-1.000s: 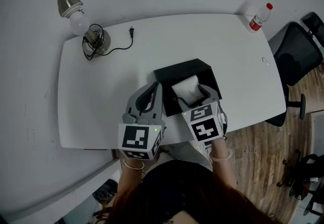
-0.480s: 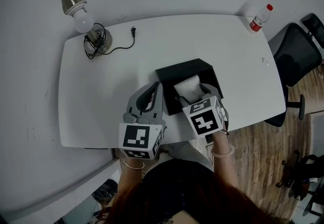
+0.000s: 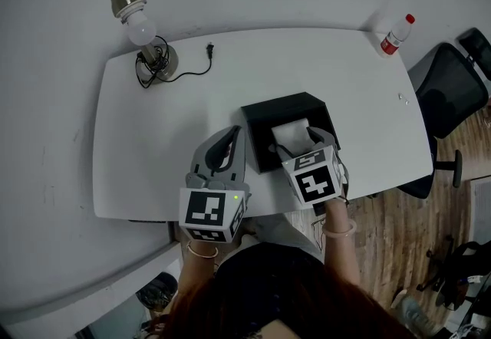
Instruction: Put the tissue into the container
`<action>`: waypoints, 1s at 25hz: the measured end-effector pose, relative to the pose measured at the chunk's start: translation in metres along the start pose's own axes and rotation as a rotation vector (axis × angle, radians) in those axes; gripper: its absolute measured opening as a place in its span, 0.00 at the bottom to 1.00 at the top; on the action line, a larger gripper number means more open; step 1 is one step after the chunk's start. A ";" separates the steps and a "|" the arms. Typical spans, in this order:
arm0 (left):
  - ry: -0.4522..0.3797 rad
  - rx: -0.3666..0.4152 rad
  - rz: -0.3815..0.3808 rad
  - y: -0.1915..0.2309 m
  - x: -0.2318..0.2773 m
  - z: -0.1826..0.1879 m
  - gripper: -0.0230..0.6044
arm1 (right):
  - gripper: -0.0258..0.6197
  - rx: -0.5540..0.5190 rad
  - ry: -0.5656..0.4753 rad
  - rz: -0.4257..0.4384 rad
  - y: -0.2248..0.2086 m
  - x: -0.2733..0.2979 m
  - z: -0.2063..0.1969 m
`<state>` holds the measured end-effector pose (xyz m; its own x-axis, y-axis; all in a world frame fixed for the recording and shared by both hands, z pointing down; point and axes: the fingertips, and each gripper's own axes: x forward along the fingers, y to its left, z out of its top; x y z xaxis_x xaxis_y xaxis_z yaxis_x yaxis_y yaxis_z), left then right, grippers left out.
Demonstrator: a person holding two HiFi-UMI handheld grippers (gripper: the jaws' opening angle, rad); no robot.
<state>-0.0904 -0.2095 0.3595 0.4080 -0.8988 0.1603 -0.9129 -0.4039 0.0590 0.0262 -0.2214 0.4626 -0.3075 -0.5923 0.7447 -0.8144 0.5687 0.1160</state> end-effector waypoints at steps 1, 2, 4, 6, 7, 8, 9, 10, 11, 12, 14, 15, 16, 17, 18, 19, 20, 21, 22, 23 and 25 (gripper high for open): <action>-0.003 0.002 0.002 0.000 -0.002 0.001 0.08 | 0.55 -0.005 -0.009 -0.003 0.000 -0.002 0.001; -0.006 0.003 0.004 0.000 -0.004 0.002 0.08 | 0.55 -0.008 -0.018 -0.005 0.000 -0.003 0.002; -0.011 0.005 0.007 0.000 -0.007 0.004 0.08 | 0.55 -0.001 -0.038 -0.005 0.001 -0.007 0.003; -0.016 0.007 0.010 -0.001 -0.011 0.005 0.08 | 0.55 0.023 -0.056 -0.001 0.005 -0.011 0.003; -0.020 0.008 0.011 -0.001 -0.013 0.007 0.08 | 0.55 0.031 -0.067 -0.004 0.007 -0.013 0.003; -0.023 0.010 0.011 -0.001 -0.015 0.008 0.08 | 0.55 0.034 -0.079 -0.010 0.007 -0.016 0.004; -0.026 0.012 0.012 -0.002 -0.017 0.009 0.08 | 0.55 0.033 -0.091 -0.017 0.007 -0.019 0.005; -0.029 0.014 0.012 -0.002 -0.020 0.010 0.08 | 0.55 0.032 -0.103 -0.024 0.008 -0.021 0.006; -0.031 0.016 0.012 -0.003 -0.022 0.011 0.08 | 0.55 0.032 -0.117 -0.033 0.007 -0.024 0.007; -0.034 0.018 0.011 -0.004 -0.025 0.012 0.08 | 0.52 0.033 -0.132 -0.047 0.007 -0.028 0.008; -0.040 0.022 0.011 -0.005 -0.030 0.014 0.08 | 0.42 0.026 -0.163 -0.087 0.003 -0.035 0.011; -0.043 0.024 0.012 -0.006 -0.033 0.015 0.08 | 0.41 0.021 -0.174 -0.103 0.003 -0.039 0.012; -0.046 0.026 0.012 -0.007 -0.037 0.016 0.08 | 0.41 0.019 -0.181 -0.112 0.003 -0.043 0.012; -0.050 0.027 0.013 -0.007 -0.040 0.017 0.08 | 0.40 0.020 -0.186 -0.117 0.005 -0.047 0.012; -0.054 0.029 0.014 -0.008 -0.044 0.018 0.08 | 0.39 0.023 -0.193 -0.121 0.006 -0.050 0.012; -0.058 0.031 0.014 -0.009 -0.048 0.019 0.08 | 0.38 0.023 -0.201 -0.127 0.008 -0.054 0.012; -0.063 0.033 0.014 -0.010 -0.052 0.020 0.08 | 0.38 0.022 -0.209 -0.134 0.009 -0.058 0.012; -0.068 0.035 0.013 -0.012 -0.056 0.021 0.08 | 0.37 0.024 -0.220 -0.139 0.011 -0.062 0.012; -0.072 0.037 0.013 -0.013 -0.060 0.022 0.08 | 0.36 0.028 -0.232 -0.141 0.014 -0.066 0.012; -0.076 0.039 0.012 -0.014 -0.065 0.023 0.08 | 0.35 0.030 -0.245 -0.142 0.017 -0.070 0.012; -0.084 0.042 0.013 -0.017 -0.074 0.024 0.08 | 0.33 0.027 -0.268 -0.146 0.023 -0.079 0.012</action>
<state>-0.1053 -0.1401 0.3231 0.3975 -0.9143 0.0779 -0.9175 -0.3975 0.0159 0.0256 -0.1687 0.3985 -0.3027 -0.7982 0.5208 -0.8712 0.4533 0.1883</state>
